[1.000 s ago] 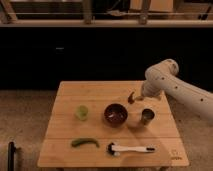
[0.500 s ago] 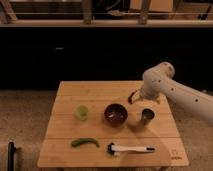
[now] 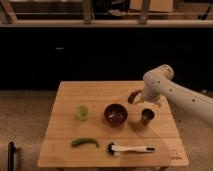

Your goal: Stack cups on top of each other

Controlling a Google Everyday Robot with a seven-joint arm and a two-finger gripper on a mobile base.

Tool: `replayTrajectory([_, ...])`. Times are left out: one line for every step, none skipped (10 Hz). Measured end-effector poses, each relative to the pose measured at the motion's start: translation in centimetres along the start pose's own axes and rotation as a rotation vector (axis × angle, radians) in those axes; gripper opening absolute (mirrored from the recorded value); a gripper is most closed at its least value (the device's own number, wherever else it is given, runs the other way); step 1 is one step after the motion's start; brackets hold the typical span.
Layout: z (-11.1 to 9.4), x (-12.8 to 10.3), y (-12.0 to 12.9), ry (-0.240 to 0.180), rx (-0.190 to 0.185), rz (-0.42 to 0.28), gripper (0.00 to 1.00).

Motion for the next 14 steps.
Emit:
replayTrajectory([0.3,-0.1,0.2,-0.008,-0.001,0.005,0.80])
replayTrajectory([0.8,-0.3,0.5,-0.020,-0.004,0.012,0.80])
replayTrajectory([1.0,-0.6,0.7,-0.027,-0.006,0.014,0.80])
replayTrajectory([1.3,-1.0,0.9,-0.035,-0.006,0.014,0.80])
replayTrajectory([1.7,-1.5,1.2,-0.045,-0.008,0.012,0.80])
replayTrajectory([2.1,-1.9,1.4,-0.053,-0.007,0.012,0.80])
replayTrajectory([2.6,-2.3,1.6,-0.061,-0.006,0.010,0.80])
replayTrajectory([2.9,-2.5,1.7,-0.066,-0.006,0.009,0.80])
replayTrajectory([3.3,-3.0,1.8,-0.076,-0.005,0.005,0.80])
replayTrajectory([3.5,-3.4,1.9,-0.081,-0.006,0.003,0.80])
replayTrajectory([3.6,-3.7,1.9,-0.085,-0.004,0.000,0.80])
replayTrajectory([3.6,-4.1,1.9,-0.087,-0.002,-0.005,0.80])
replayTrajectory([3.5,-4.3,2.0,-0.087,0.000,-0.009,0.80])
replayTrajectory([3.4,-4.5,2.1,-0.087,0.001,-0.013,0.80])
